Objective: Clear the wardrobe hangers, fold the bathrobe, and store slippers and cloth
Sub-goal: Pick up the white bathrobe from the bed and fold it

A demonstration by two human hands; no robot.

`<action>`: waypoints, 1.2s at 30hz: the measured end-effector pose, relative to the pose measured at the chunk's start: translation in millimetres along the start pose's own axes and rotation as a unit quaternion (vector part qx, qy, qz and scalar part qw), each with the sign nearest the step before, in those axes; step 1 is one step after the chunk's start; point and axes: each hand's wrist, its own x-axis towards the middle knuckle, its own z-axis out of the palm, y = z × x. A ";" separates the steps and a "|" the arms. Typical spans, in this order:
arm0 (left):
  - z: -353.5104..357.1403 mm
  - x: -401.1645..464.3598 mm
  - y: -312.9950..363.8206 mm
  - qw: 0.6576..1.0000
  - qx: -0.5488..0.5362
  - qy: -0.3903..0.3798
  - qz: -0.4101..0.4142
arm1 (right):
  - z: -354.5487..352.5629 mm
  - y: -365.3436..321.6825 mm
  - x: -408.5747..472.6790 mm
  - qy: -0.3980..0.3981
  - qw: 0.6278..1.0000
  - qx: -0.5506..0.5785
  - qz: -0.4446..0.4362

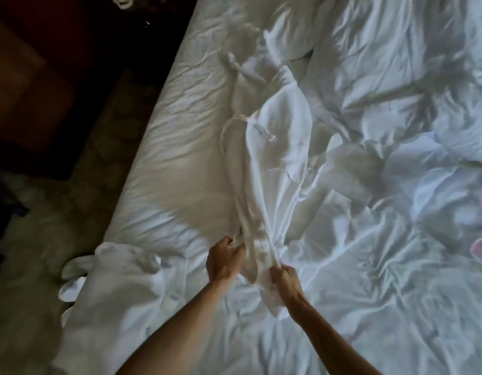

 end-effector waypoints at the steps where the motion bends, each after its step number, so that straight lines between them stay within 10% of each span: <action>1: -0.4 -2.3 -6.0 1.000 0.002 -0.011 -0.007 | 1.5 4.9 -0.6 0.005 1.000 -0.009 -0.004; 20: 2.7 115.2 134.4 0.995 0.088 -0.040 -0.002 | -43.0 -111.6 77.5 0.250 0.930 -0.222 -0.151; 25: 5.8 147.3 132.5 0.992 0.086 0.040 0.085 | -30.5 -141.3 149.8 0.215 0.939 -0.269 -0.006; 29: 1.5 131.4 145.9 0.972 0.093 0.056 0.209 | -29.0 -150.7 167.6 0.297 0.915 -0.265 -0.063; 36: 49.5 15.3 189.8 0.902 0.040 -0.108 0.416 | -119.0 -107.2 91.2 0.324 0.920 -0.132 -0.178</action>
